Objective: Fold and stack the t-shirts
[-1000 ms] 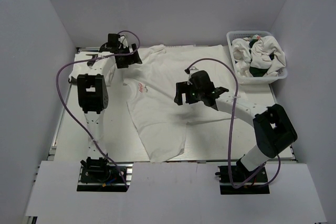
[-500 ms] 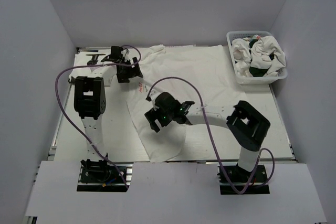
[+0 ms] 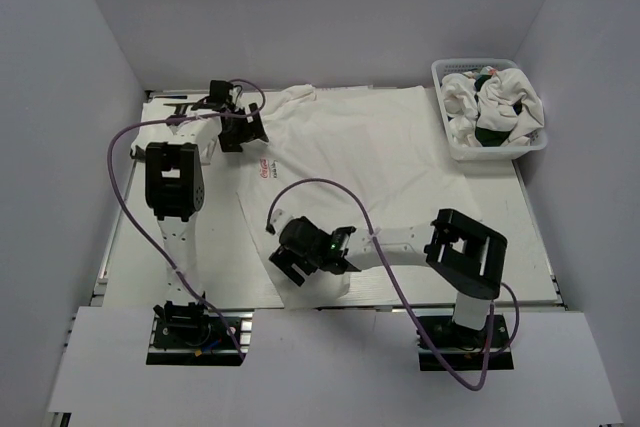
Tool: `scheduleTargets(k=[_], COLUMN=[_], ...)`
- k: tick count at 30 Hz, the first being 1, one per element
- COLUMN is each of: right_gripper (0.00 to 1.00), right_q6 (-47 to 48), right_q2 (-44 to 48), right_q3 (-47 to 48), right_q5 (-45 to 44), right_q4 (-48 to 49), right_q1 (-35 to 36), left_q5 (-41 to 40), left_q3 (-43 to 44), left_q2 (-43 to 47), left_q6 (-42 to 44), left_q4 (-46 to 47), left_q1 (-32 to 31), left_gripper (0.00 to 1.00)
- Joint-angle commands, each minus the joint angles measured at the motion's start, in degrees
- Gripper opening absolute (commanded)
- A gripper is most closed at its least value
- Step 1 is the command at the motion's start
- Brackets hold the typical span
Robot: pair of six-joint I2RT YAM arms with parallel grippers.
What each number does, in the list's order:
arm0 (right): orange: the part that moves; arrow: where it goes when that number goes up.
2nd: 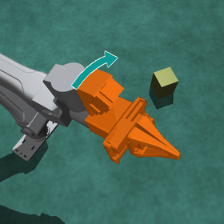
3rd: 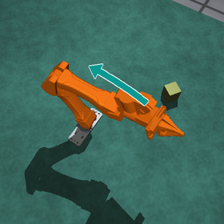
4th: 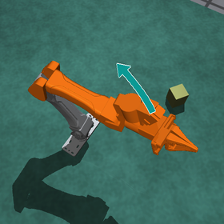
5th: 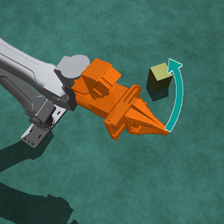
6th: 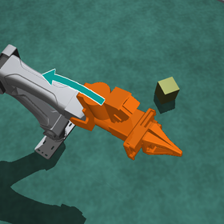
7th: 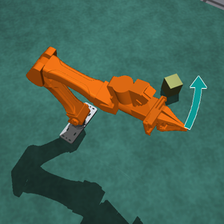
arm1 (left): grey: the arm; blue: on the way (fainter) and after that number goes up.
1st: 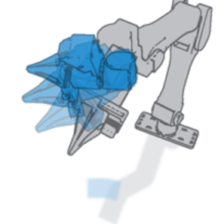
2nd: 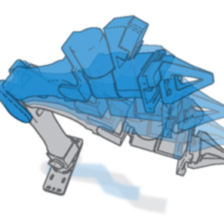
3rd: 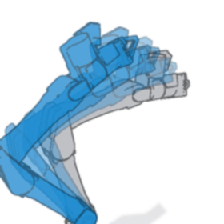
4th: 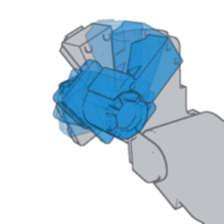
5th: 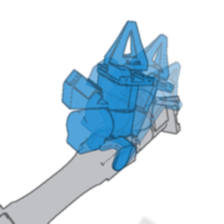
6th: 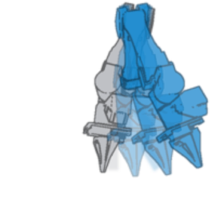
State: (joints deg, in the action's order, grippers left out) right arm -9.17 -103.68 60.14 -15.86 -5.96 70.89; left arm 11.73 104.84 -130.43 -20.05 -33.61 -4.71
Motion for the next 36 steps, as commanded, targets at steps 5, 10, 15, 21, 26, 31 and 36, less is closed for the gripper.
scheduleTargets(k=[5,10,15,21,26,31,36], right_gripper=[0.90,0.90,0.90,0.90,0.90,0.90,0.90], right_q6=[-0.7,-6.9,-8.7,-9.0,-8.1,-8.0,-8.1], right_q2=[9.2,15.2,14.6,6.7,2.6,1.6,0.3], right_q3=[-0.3,1.2,3.4,7.5,7.6,5.4,2.6], right_q5=[-4.9,-5.2,-3.3,-0.9,-4.1,-1.1,1.1], right_q4=[-2.1,-1.3,-2.9,-6.2,-8.3,-8.5,-10.5], right_q1=[0.6,-10.2,-24.7,-40.5,-46.1,-50.9,-51.5], left_q5=[-5.7,-3.0,2.1,5.0,5.3,4.1,-1.2], left_q3=[-3.5,2.7,9.7,25.9,26.6,27.5,31.4], left_q2=[12.5,14.1,5.6,-10.1,-14.2,-18.0,-23.7], left_q6=[-0.8,-1.3,-0.5,1.9,3.6,2.5,0.4], left_q4=[-5.1,-3.4,1.7,2.0,7.4,11.0,15.1], left_q1=[-0.1,-1.3,-2.4,-5.2,-6.5,-6.5,-6.5], left_gripper=[1.00,1.00,1.00,1.00,1.00,1.00,1.00])
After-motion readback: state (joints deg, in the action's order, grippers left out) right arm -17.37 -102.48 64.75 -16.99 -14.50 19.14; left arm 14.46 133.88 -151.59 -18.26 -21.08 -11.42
